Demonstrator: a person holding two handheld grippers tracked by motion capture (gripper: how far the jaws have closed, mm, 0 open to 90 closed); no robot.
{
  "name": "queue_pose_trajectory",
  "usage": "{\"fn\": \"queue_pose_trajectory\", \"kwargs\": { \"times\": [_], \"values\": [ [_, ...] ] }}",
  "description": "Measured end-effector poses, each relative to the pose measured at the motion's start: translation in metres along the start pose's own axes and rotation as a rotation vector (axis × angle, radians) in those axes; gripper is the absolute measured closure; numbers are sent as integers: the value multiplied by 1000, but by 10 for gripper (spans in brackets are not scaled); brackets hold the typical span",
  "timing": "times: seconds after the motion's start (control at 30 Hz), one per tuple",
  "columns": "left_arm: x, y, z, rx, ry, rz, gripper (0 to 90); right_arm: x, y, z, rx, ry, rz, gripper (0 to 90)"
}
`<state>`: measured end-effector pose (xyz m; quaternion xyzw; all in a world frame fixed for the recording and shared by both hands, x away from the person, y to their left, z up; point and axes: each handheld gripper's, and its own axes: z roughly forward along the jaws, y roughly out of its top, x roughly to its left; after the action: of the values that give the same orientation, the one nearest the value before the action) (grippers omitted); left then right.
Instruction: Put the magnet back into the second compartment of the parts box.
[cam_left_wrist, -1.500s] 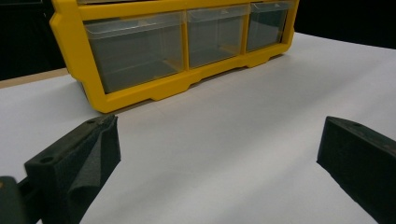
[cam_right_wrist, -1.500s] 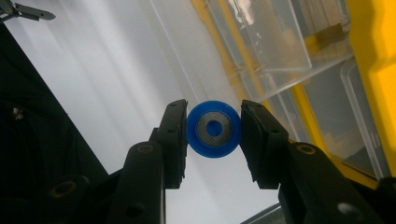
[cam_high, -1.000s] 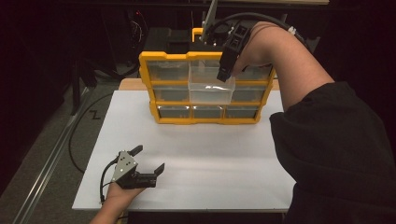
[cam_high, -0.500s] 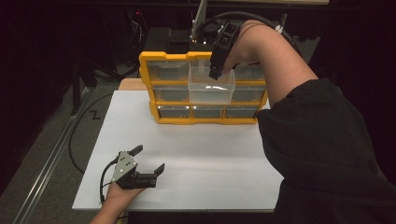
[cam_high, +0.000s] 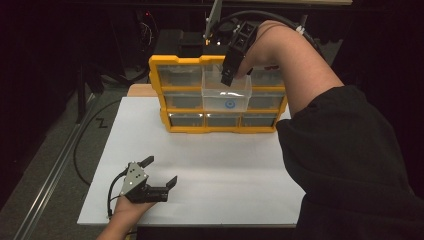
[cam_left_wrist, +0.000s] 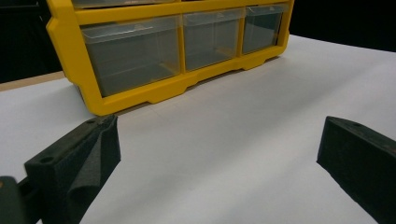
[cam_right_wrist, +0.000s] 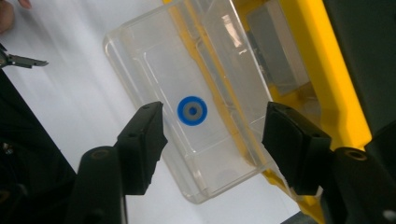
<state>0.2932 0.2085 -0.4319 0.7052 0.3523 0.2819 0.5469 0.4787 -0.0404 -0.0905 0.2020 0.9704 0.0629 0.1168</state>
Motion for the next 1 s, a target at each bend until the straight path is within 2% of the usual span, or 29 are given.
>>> {"fn": "queue_pose_trajectory", "kwargs": {
  "times": [0.33, 0.57, 1.0],
  "values": [
    [-2, 1, 0, 0, 1, 3, 0, 15, -21, 4, 35, 10, -13, 372],
    [-2, -1, 0, 8, 1, 6, 1, 20, -42, 1, 36, 8, -9, 373],
    [-3, 1, 2, 5, 7, 6, 1, 28, -85, 9, 44, 16, 26, 362]
  ]
}}
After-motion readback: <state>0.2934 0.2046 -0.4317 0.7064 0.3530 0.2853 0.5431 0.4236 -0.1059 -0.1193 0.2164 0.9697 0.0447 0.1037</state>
